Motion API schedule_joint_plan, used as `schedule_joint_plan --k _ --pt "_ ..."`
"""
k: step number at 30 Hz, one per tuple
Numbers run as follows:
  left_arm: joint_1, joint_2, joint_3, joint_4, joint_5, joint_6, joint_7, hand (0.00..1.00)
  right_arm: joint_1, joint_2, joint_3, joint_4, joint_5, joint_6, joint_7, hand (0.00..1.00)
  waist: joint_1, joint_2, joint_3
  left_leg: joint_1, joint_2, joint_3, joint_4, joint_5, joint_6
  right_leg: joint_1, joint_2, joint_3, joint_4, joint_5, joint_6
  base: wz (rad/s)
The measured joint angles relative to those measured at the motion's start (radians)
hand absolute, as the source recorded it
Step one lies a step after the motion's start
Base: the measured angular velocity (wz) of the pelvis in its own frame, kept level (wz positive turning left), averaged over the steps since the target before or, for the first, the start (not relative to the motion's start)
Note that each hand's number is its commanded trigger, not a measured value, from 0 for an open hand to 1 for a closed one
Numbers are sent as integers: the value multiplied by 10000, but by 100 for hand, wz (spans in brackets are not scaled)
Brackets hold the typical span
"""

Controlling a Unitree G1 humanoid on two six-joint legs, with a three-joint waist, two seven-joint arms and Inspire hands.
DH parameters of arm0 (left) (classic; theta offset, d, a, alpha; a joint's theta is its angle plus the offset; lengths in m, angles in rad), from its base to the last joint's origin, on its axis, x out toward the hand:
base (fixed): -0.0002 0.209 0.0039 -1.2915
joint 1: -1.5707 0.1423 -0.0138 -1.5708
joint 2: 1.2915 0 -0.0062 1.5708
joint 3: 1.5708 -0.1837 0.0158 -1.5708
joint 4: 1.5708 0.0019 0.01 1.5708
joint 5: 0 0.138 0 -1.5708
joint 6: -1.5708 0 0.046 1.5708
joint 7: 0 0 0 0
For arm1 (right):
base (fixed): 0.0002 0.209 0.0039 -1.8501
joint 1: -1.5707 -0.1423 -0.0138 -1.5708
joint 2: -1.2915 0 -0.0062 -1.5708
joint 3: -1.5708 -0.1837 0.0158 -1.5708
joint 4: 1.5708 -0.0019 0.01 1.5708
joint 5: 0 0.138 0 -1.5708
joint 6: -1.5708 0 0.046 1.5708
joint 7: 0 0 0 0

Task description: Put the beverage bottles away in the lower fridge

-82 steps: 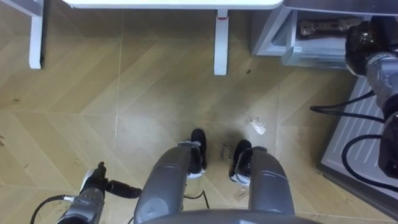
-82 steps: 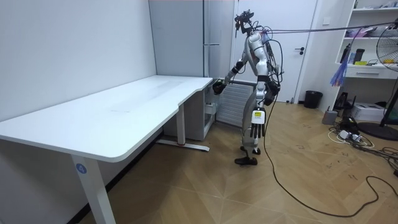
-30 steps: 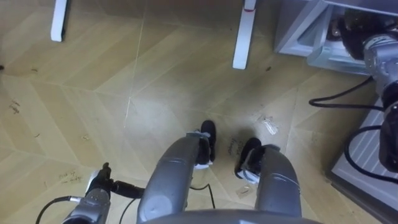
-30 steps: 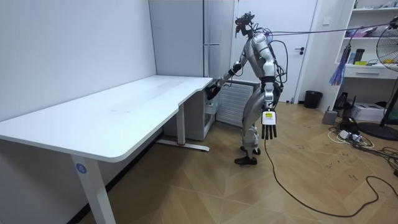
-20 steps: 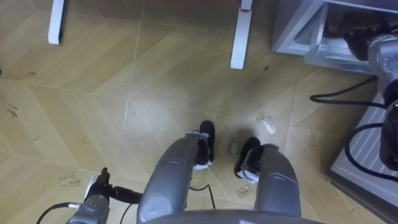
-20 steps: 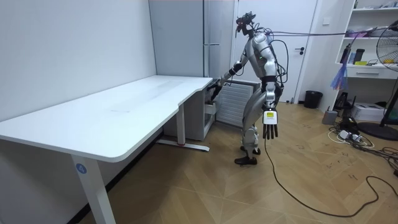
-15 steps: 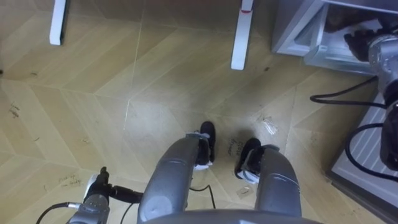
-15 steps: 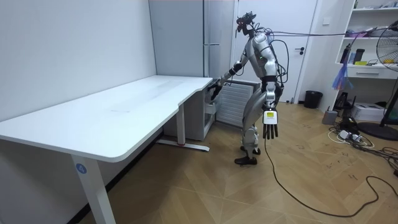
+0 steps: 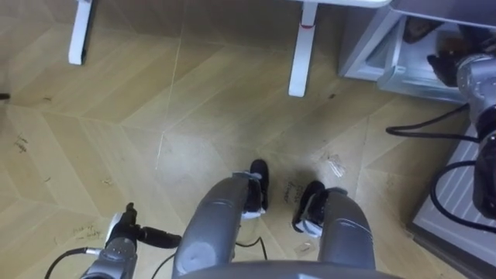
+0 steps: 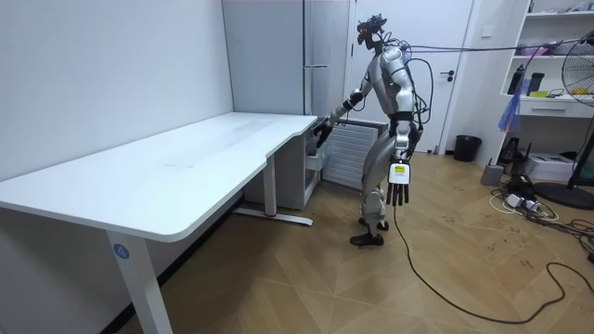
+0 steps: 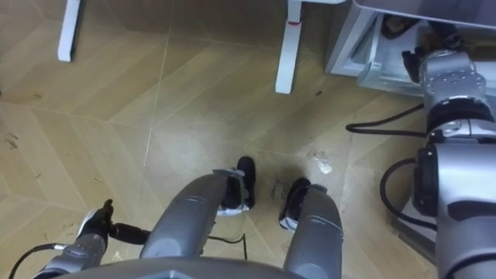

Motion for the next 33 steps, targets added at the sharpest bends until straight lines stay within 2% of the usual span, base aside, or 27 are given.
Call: schedule_joint_plan --k 10,14,16,19,20,23,25,28,33 --pt "-312 8 48 31 20 -38 -284 0 680 -5 2 -63 -53 -1 863 0 -193 -81 22 397 7 23 -116 -6 0 469 48 -2 -259 -20 59 0" --pt "-304 90 494 110 14 -40 -396 0 1172 -19 -14 -460 -423 -17 962 0 -423 -304 8 436 6 20 -77 -15 8 532 43 -10 -240 -27 72 0" --pt "-301 102 509 108 15 -58 -392 0 1412 -44 -13 -555 -662 -156 968 0 -598 -338 -5 463 39 18 68 -52 43 643 69 -32 -235 -26 98 0" --pt "-298 102 595 103 36 -119 -384 0 1784 -64 -18 -630 -1333 -441 950 0 -633 -333 -15 685 126 27 61 -201 73 860 221 48 -353 14 165 -10" --pt "-288 100 595 76 11 -119 -384 0 1985 -64 -21 -661 -1801 -564 944 0 -660 -305 -46 743 184 26 30 -207 74 968 300 50 -474 79 180 -14" --pt "-226 103 595 66 -179 -115 -373 0 2250 -64 -20 -684 -2702 -590 754 0 -646 -284 -136 821 262 27 -14 -208 72 1065 439 111 -664 210 195 -15" --pt "-95 101 595 23 -192 -110 -353 0 2397 -69 -18 -694 -3408 -649 436 0 -657 -207 -243 867 343 70 -32 -208 72 1136 558 172 -825 344 177 -16" --pt "-24 104 536 90 -350 -94 -262 0 2523 -75 20 -588 -4177 -702 59 0 -702 -115 -310 969 386 90 -176 -172 60 1274 576 58 -1039 483 130 -6" --pt "68 114 328 191 -553 -22 -279 0 2817 -77 196 181 -5061 -663 -246 0 -711 -93 -323 1206 323 88 -425 -102 53 1477 563 66 -1169 481 165 3"
